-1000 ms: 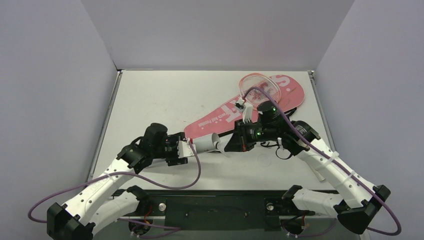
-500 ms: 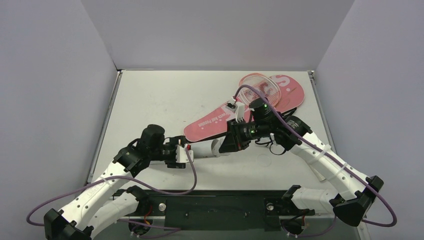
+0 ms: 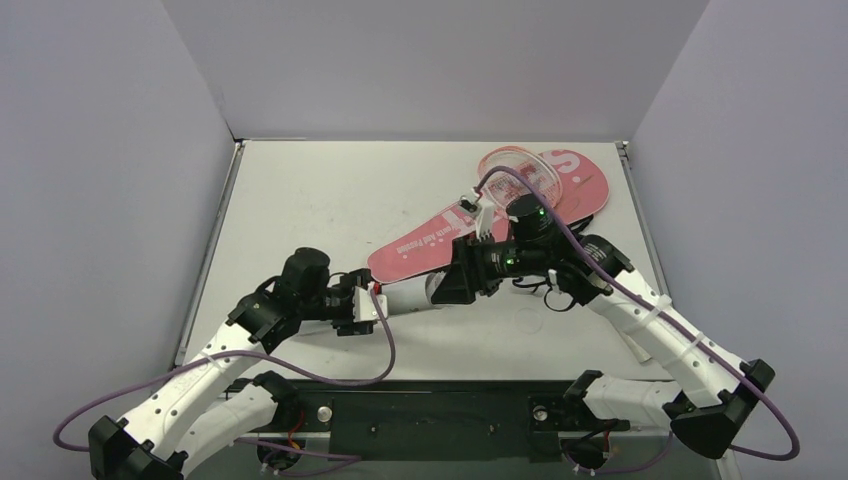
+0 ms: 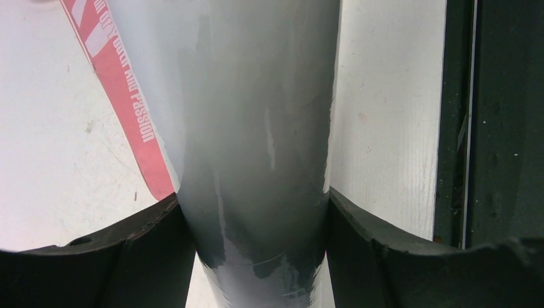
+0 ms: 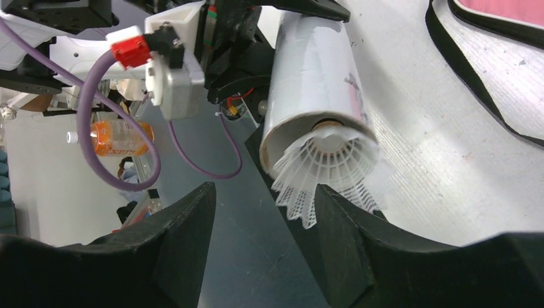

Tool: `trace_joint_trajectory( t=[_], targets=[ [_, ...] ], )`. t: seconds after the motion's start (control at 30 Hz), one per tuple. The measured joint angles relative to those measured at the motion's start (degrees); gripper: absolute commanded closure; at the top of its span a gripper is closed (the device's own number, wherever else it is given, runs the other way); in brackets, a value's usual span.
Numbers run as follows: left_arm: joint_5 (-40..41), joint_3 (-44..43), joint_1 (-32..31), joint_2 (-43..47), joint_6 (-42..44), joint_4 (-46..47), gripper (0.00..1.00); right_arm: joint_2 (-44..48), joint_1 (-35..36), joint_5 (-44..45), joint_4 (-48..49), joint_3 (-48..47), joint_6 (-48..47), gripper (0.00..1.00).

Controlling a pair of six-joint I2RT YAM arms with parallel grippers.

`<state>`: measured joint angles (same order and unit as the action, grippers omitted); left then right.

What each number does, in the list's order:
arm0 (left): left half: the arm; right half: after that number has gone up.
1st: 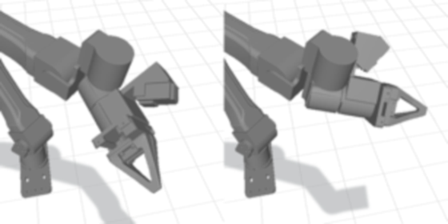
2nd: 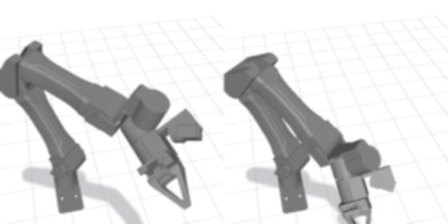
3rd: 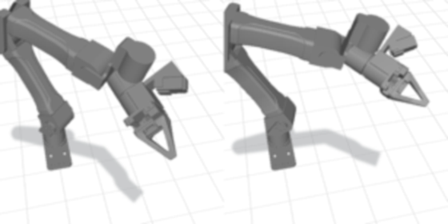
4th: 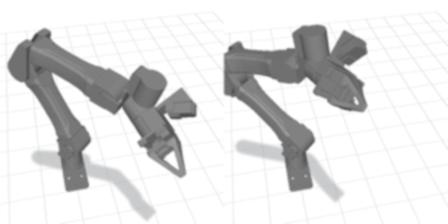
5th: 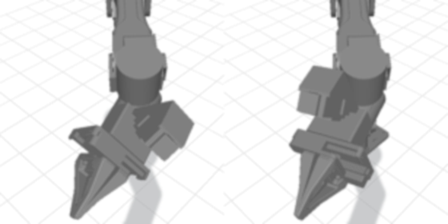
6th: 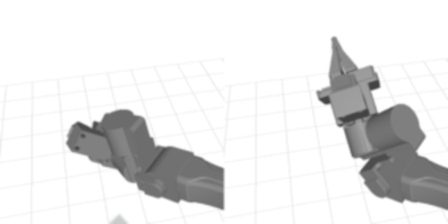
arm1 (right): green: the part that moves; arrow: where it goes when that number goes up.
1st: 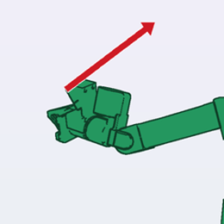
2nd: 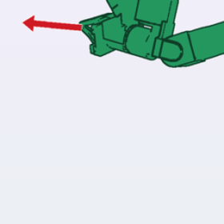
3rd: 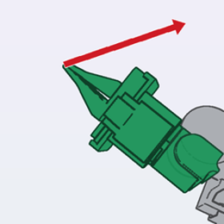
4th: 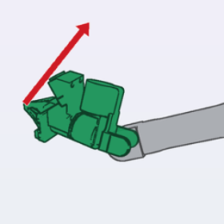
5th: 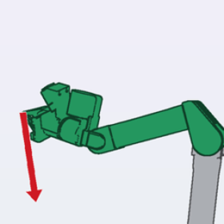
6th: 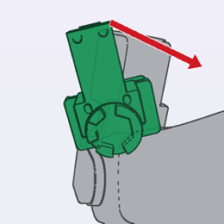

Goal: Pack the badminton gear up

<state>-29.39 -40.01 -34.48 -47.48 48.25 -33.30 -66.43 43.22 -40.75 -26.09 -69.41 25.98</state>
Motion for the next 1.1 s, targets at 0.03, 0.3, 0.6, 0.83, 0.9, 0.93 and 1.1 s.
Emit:
trace_joint_trajectory(
  t=[0.03, 0.3, 0.6, 0.83, 0.9, 0.93, 1.1],
  targets=[
    [0.0, 0.0, 0.0, -0.1, -1.0, 0.3, 0.84, 0.7, 0.0, 0.3, 0.0, 0.0, 0.0, 0.45],
    [0.0, -0.6, 0.0, -0.4, -5.2, 1.0, 0.84, 11.3, -5.2, 3.3, -0.1, 0.9, 0.1, 0.46],
    [-0.1, -1.6, 0.0, -1.0, -7.5, 1.4, 0.84, 10.4, -9.1, 12.3, -1.7, 4.7, 0.1, 0.5],
    [-0.7, -2.7, 0.0, -1.3, -8.7, 1.9, 0.84, 7.4, -6.5, 14.7, 0.0, 7.6, 1.6, 0.52],
    [-0.8, -3.0, 0.0, -1.5, -8.9, 2.2, 0.84, 7.3, -5.9, 14.9, 1.5, 7.9, 2.4, 0.53],
    [-0.9, -3.0, 0.0, -1.6, -9.0, 2.4, 0.84, 7.0, -5.6, 14.9, 2.4, 7.9, 2.8, 0.53],
    [-0.9, -3.3, 0.1, -1.7, -9.3, 3.2, 0.84, 4.7, -4.6, 15.5, 5.6, 8.0, 4.2, 0.54]
  ],
)
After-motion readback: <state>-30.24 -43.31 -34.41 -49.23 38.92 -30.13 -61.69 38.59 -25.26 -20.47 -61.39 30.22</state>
